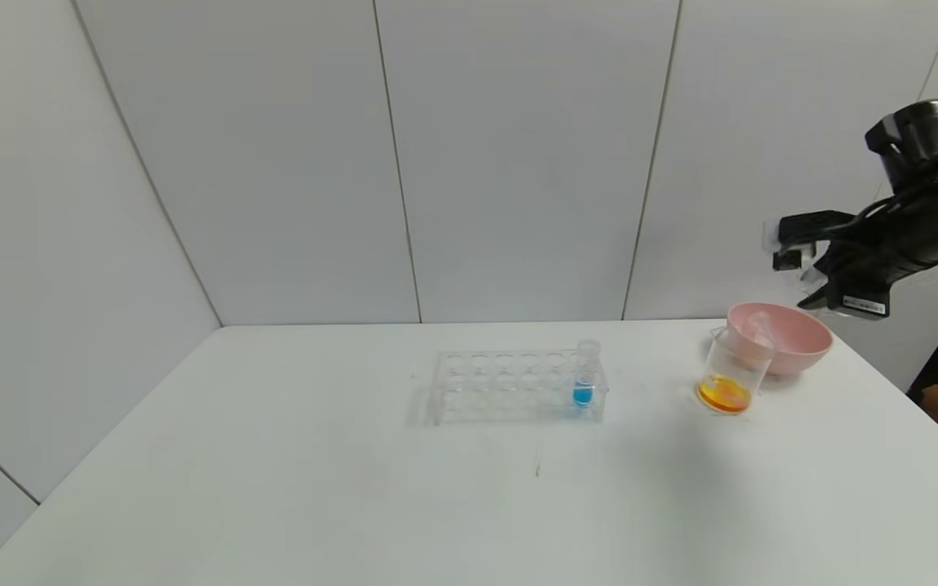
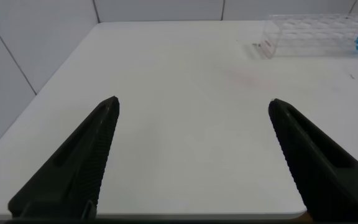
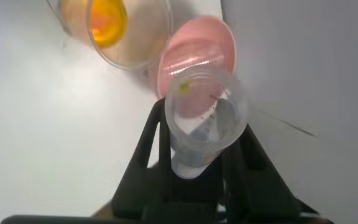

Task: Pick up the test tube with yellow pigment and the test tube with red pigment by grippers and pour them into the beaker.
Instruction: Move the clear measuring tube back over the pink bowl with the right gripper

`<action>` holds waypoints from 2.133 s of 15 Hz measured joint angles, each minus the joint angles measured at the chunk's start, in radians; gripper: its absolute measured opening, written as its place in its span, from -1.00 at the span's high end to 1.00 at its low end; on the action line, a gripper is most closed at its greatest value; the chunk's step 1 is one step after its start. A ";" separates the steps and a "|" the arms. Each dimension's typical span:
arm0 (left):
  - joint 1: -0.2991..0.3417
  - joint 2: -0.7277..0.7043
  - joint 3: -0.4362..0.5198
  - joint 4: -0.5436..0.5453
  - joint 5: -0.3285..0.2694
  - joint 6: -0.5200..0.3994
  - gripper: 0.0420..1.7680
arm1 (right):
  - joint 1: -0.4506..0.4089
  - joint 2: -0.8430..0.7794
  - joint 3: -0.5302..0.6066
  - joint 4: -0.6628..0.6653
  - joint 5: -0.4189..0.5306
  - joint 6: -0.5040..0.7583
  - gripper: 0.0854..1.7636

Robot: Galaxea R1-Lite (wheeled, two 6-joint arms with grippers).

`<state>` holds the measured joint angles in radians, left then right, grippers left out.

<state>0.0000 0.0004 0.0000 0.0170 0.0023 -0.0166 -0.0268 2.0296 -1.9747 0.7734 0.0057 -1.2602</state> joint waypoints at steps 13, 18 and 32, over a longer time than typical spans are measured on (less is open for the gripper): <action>0.000 0.000 0.000 0.000 0.000 0.000 -0.94 | -0.151 -0.154 0.057 -0.300 0.413 1.029 0.48; 0.000 0.000 0.000 0.000 0.000 0.000 -0.94 | -0.187 -0.130 0.190 -0.663 0.340 1.137 0.48; 0.000 0.000 0.000 0.000 0.000 0.000 -0.94 | -0.216 0.094 0.551 -1.260 0.214 1.244 0.48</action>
<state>0.0000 0.0004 0.0000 0.0170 0.0028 -0.0166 -0.2423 2.1234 -1.4238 -0.4866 0.2200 -0.0166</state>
